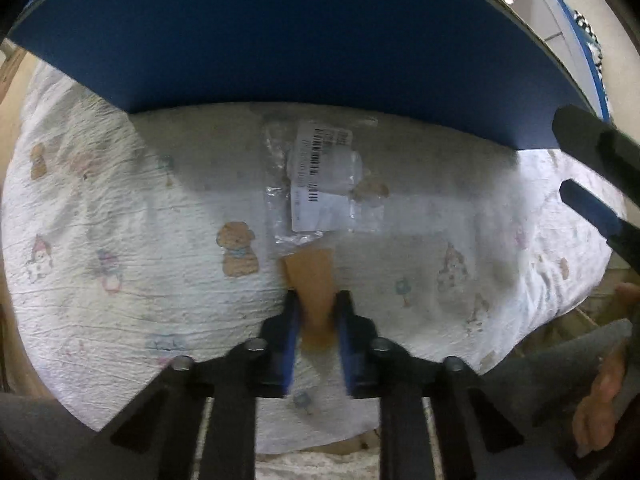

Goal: Organize soft objects
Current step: 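Lower the left gripper onto the tan cone-shaped sponge and close it, then hold the sponge in the left gripper while the right gripper grasps the clear plastic packet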

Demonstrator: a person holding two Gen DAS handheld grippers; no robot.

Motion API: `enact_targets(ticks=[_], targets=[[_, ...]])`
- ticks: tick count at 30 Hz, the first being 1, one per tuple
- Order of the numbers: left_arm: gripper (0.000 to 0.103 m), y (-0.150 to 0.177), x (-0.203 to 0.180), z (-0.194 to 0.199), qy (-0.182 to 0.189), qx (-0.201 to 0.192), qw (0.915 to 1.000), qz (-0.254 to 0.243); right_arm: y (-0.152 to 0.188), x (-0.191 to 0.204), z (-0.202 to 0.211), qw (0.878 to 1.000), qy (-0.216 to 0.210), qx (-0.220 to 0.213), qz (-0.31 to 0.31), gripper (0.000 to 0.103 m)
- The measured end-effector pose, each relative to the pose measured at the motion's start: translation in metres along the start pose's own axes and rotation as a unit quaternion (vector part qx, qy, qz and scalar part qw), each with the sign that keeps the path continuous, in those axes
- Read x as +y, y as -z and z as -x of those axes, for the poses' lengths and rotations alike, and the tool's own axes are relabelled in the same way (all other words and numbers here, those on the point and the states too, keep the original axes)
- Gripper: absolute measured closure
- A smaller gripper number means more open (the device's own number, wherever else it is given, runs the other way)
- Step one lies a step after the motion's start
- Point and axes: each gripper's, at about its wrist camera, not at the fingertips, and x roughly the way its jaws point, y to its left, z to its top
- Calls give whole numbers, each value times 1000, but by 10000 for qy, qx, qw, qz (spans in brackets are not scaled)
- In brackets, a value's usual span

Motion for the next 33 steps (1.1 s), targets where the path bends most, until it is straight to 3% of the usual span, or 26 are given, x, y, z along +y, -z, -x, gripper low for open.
enact_targets(ticks=[4,10,15,24,29,32,33], targets=[[97,1,11,8,84,-38,9999,55,2,0,-2,9999,-81,94,25,0],[97,7,34,40,-427,-630,9971,89,7,9,-16,9973,-490,532,95,0],[97,15,50,67,-770,-1126,9905,158,10,24,-37,9951,-537,807,218,0],[97,17,69,86,-1027,-1503,9829,271,21,91,-86,9857,113,987,1363,0],[97,16,74,86,-1048,-1526,9818,421,29,109,-104,9784,370,1061,1734,9],[97,16,75,86,-1081,-1559,9807,479,30,112,-102,9766,391,1008,1859,32],[97,16,75,85,-1098,-1561,9804,490,30,112,-102,9760,401,1001,1894,49]])
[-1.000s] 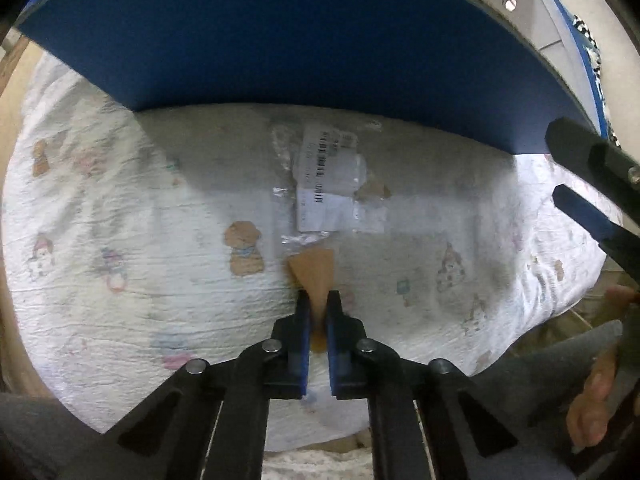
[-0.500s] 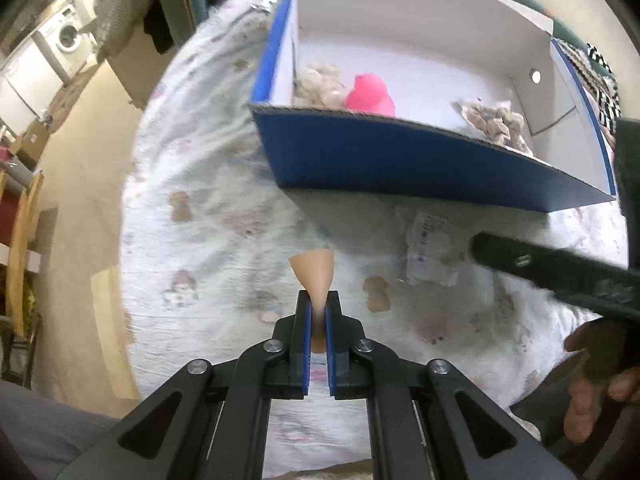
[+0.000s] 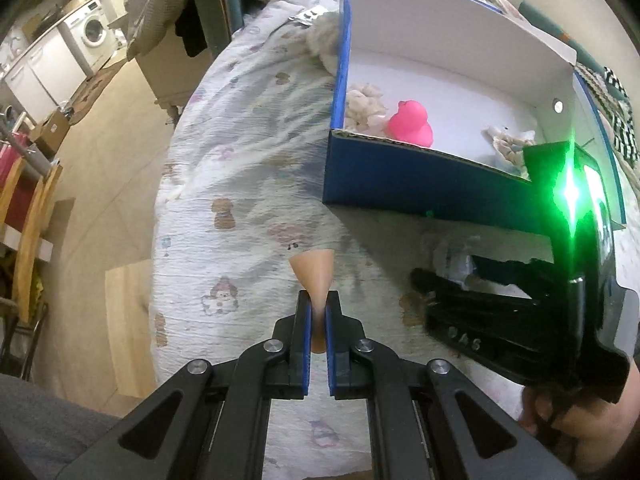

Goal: Organize soft objects
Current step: 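Hold the sponge in the left gripper while the right gripper grasps the clear plastic packet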

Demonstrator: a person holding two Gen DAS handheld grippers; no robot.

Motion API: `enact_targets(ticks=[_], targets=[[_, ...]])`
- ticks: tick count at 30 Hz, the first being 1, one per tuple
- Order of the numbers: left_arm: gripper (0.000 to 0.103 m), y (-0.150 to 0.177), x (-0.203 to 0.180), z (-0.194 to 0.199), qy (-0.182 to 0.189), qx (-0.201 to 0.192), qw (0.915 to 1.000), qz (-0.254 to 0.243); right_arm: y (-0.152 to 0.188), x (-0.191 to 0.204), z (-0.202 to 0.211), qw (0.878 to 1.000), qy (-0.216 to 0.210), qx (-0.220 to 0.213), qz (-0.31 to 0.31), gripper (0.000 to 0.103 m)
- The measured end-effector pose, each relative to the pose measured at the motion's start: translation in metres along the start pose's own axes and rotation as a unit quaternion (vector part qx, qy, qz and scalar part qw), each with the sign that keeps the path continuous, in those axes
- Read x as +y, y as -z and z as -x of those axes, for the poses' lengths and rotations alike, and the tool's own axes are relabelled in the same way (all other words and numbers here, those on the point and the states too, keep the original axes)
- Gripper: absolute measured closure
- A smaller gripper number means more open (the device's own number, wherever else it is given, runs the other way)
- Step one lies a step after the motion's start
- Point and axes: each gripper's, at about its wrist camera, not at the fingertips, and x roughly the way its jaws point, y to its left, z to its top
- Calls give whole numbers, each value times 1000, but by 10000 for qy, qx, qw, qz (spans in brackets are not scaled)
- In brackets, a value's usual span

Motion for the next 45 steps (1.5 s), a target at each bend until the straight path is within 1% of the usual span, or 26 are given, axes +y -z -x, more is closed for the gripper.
enact_targets(ticks=[1,2,4,9,14,17,21,23,27,30,32,36,39,41,44,45], targets=[[97,0,0,-1,-8,7,10000,3,0,0,1,10000,28,6,21,58],[97,-1,-1,-2,-19,13,10000,5,1,-2,3,10000,8,-11,24,59],[97,-1,-3,-3,-47,11,10000,-8,3,-4,8,9999,-75,-55,43,66],[97,0,-8,-3,-93,-39,9999,-77,16,-8,22,9995,-207,-126,214,68],[97,1,-13,-1,-107,-73,9998,-115,35,-19,45,9986,-464,-219,114,70],[97,1,-17,-1,-106,-83,9998,-145,43,-23,70,9969,-663,-422,9,71],[97,-1,-22,1,-99,-140,9997,-182,41,-26,96,9937,-855,-708,-123,71],[97,-2,-24,4,-109,-231,9995,-203,42,-28,107,9922,-913,-826,-184,71],[97,-5,-27,18,-163,-539,9981,-243,39,-31,120,9901,-952,-1002,-239,71],[97,-8,-27,32,-199,-821,9960,-285,38,-32,129,9885,-983,-1117,-256,71],[97,-12,-27,40,-166,-923,9952,-278,37,-36,135,9876,-986,-1192,-275,72],[97,-22,-33,56,-226,-1219,9914,-413,33,-45,153,9840,-1087,-1364,-369,73],[97,-33,-38,66,-194,-1373,9892,-470,28,-48,161,9813,-1133,-1506,-401,80],[97,-42,-40,70,-154,-1429,9884,-487,23,-52,167,9797,-1113,-1617,-416,80],[97,-59,-44,74,-147,-1513,9869,-542,14,-60,170,9782,-1079,-1715,-464,89],[97,-65,-46,74,-152,-1544,9863,-562,11,-64,171,9781,-1049,-1735,-477,96]])
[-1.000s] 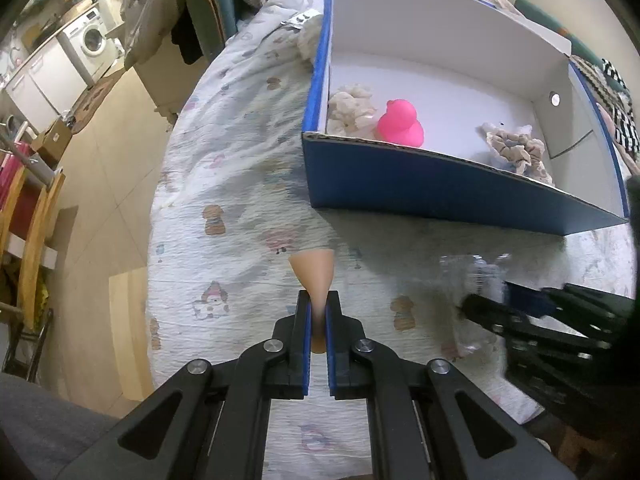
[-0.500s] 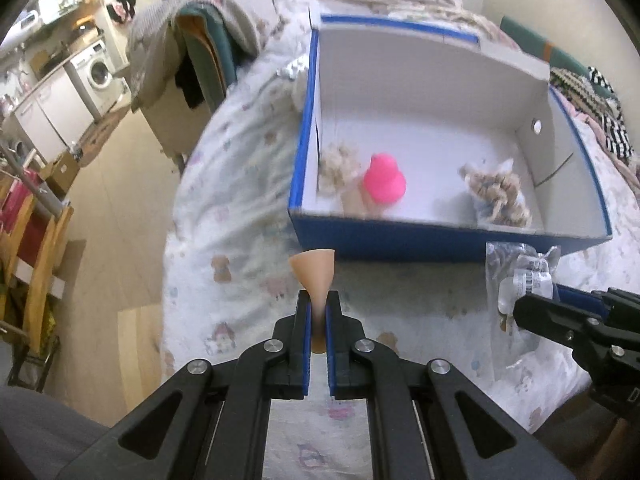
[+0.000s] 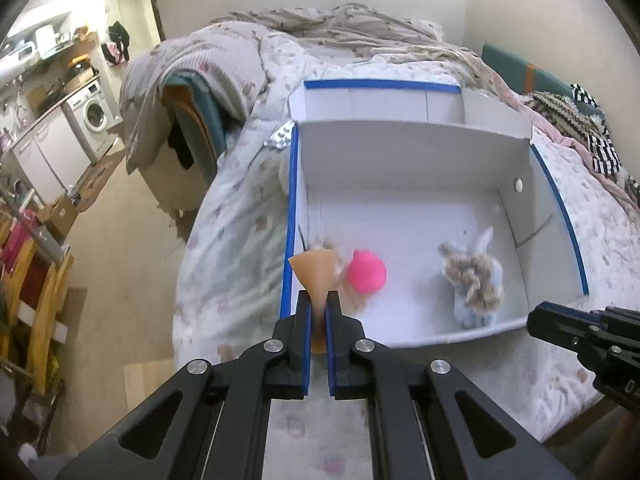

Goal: Organize soft objects
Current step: 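Hold the sponge in the left gripper while the right gripper grasps the clear plastic packet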

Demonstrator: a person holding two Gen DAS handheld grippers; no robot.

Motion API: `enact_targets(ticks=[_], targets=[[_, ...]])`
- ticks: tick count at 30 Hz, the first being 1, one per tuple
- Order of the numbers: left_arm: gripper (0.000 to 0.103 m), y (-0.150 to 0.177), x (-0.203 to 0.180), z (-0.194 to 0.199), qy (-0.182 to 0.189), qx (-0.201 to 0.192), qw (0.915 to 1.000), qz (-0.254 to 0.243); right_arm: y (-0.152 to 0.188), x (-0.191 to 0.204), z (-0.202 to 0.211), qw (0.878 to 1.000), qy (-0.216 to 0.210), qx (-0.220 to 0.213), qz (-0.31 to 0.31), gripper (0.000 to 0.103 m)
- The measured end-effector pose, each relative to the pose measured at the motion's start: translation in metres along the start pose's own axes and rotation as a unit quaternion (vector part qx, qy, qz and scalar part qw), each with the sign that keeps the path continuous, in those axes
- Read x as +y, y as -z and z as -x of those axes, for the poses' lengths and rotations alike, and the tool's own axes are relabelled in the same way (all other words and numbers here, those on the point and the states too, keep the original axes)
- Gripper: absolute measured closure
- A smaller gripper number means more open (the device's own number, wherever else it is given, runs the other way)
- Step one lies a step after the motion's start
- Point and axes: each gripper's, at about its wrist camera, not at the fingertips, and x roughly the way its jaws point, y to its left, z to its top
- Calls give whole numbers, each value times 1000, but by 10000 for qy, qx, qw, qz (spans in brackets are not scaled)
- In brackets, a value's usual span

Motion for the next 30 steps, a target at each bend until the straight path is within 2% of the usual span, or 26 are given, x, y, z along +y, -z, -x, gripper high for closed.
enact_targets(ticks=[1,5,7,8,9,10,11,12,13,17,21,24,27,29,30], targets=[[97,-7,-1,-2,12,-17,10000,-18,-4,-3,0,10000,10,-10,-19,99],[97,-21,-5,-9,77,-32,10000,-18,-11,-21,-1,9991,-188,-25,-385,100],[97,-18,-3,-12,110,-18,9999,1,-6,-31,-4,9973,-395,167,-590,99],[97,-14,-3,-14,124,17,9999,-11,0,-39,-5,9960,-368,216,-785,98],[97,-10,-3,-16,123,40,9999,-22,6,-48,-6,9944,-326,259,-968,90],[97,-3,-2,-19,122,79,9999,-32,14,-55,-10,9924,-294,374,-1137,75],[97,2,-2,-23,127,136,9998,-24,23,-63,-18,9896,-261,556,-1299,66],[97,8,-1,-27,153,228,9996,14,29,-67,-26,9873,-215,723,-1396,47],[97,12,1,-31,232,363,9990,109,36,-70,-35,9853,-151,886,-1450,42],[97,15,2,-30,262,302,9992,58,56,-56,-82,9808,245,1627,-1045,42],[97,18,7,-30,332,370,9987,140,67,-28,-123,9750,580,2104,-411,42],[97,17,8,-28,358,336,9987,144,78,-9,-142,9680,1051,2265,250,37],[97,19,9,-27,360,352,9987,126,85,4,-148,9639,1287,2222,697,36],[97,21,9,-27,346,369,9986,118,88,9,-148,9628,1313,2191,878,45],[97,21,9,-27,348,372,9986,120,89,11,-147,9622,1316,2189,947,57]])
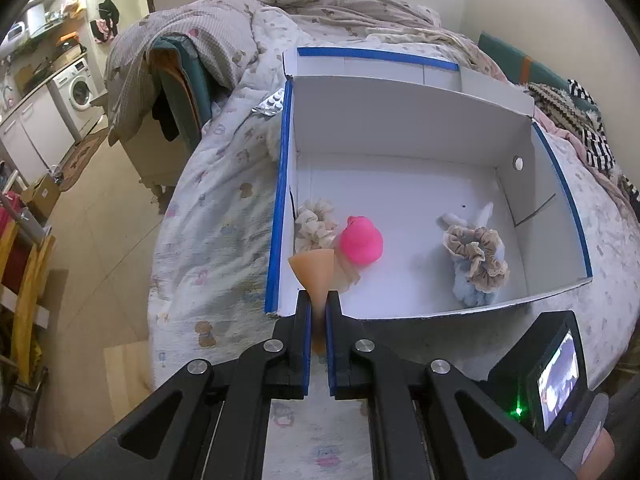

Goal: Organize soft objects
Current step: 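Hold the sponge in the left gripper while the right gripper grasps the clear plastic packet, then lower the sponge into the box with the left gripper while the right lowers the packet in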

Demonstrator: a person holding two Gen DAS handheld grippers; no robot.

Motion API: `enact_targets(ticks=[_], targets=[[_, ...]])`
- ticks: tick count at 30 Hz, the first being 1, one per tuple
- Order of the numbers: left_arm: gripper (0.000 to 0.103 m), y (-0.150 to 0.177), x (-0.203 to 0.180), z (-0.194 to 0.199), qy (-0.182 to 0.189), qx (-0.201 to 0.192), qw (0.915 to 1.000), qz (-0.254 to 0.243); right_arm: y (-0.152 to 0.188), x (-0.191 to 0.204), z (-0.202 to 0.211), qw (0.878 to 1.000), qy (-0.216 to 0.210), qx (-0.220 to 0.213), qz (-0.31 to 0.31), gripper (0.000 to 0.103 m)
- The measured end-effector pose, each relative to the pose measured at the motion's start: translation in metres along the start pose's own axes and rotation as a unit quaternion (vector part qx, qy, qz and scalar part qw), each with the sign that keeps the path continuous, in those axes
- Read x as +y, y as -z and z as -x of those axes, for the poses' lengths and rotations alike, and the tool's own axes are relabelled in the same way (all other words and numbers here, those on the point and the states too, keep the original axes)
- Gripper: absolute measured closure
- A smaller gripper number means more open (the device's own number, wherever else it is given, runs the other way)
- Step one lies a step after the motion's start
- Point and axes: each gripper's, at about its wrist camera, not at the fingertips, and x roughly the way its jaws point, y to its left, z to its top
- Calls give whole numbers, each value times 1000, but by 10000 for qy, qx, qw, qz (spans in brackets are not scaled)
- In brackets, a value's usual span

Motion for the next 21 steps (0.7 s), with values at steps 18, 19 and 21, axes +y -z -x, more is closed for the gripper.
enact_targets(ticks=[18,19,21], targets=[[97,-7,8,3,9,-118,9996,271,4,-11,83,9836,-1426,-982,-496,64],[97,-9,9,4,17,-132,9994,307,3,-13,91,9810,-1510,-1099,-531,64],[97,-12,10,5,33,-162,9992,353,-1,-20,104,9753,-1664,-1308,-624,64]])
